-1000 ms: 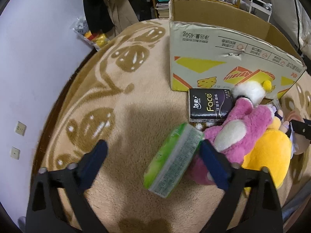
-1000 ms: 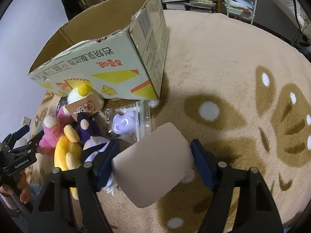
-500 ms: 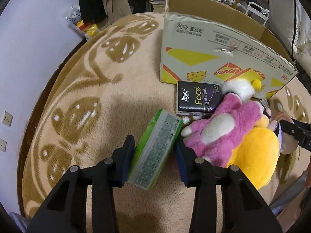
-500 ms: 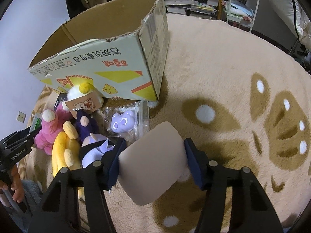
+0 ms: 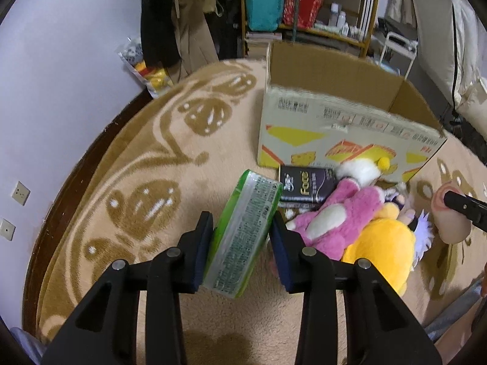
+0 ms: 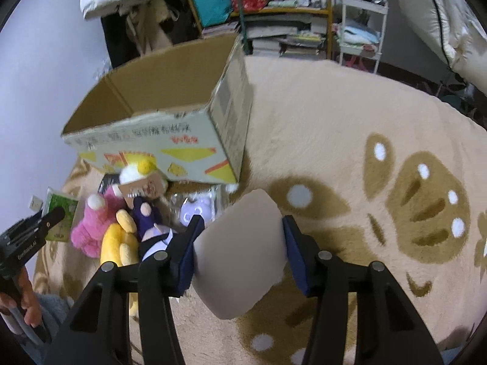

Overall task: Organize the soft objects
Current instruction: 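Close the left tool on the green tissue pack while the right tool grips the pink roll plush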

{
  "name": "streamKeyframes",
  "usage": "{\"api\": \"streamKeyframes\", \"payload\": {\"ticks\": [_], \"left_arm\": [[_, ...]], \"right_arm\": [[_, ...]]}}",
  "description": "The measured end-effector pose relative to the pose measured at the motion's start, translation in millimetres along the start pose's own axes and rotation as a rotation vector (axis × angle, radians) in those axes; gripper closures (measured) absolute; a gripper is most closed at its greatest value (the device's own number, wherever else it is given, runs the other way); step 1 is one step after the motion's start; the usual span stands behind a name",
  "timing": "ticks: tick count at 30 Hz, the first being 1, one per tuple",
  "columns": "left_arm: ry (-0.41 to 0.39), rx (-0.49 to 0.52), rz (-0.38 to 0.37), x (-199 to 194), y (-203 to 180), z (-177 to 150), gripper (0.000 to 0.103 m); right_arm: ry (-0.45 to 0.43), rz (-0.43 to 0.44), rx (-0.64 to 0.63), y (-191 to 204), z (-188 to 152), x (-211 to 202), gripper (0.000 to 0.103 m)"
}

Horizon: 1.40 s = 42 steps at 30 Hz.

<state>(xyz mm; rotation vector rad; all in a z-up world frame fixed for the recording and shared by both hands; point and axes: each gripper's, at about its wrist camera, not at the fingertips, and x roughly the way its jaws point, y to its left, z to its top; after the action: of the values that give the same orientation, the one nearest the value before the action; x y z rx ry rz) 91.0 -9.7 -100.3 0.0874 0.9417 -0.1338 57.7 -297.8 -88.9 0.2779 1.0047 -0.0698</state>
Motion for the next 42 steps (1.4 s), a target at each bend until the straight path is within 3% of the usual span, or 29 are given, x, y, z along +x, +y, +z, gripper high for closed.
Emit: {"api": "streamKeyframes", "payload": {"ticks": [13, 22, 27, 37, 38, 39, 41, 42], "left_arm": [[-0.273, 0.018, 0.012, -60.5, -4.2, 1.1, 0.067], [-0.376, 0.075, 0.025, -82.2, -19.5, -1.4, 0.067], [-0.44, 0.088, 0.042, -93.5, -23.4, 2.7, 0.067], [-0.509, 0.112, 0.054, -93.7, -35.0, 29.8, 0.072], [-0.513, 0.112, 0.05, -92.8, -35.7, 32.6, 0.075], [-0.508, 0.118, 0.031, -89.3, -37.1, 37.3, 0.085], [-0.455, 0.127, -0.025, -78.2, -36.2, 45.3, 0.097], [-0.418, 0.111, -0.047, -69.7, -33.5, 48.4, 0.097]], "right_arm": [[-0.272, 0.013, -0.091, 29.1, -5.5, -59.3, 0.048], [-0.421, 0.024, -0.186, 53.0, -5.1, -86.9, 0.048], [-0.457, 0.031, -0.234, 65.9, 3.5, -87.5, 0.048], [-0.481, 0.045, -0.259, 75.9, 32.9, -71.1, 0.048], [-0.485, 0.048, -0.26, 76.7, 36.9, -69.5, 0.048], [-0.489, 0.05, -0.26, 77.4, 39.6, -67.2, 0.048], [-0.491, 0.052, -0.259, 78.7, 46.8, -61.6, 0.048], [-0.488, 0.051, -0.259, 79.0, 49.7, -57.9, 0.048]]}}
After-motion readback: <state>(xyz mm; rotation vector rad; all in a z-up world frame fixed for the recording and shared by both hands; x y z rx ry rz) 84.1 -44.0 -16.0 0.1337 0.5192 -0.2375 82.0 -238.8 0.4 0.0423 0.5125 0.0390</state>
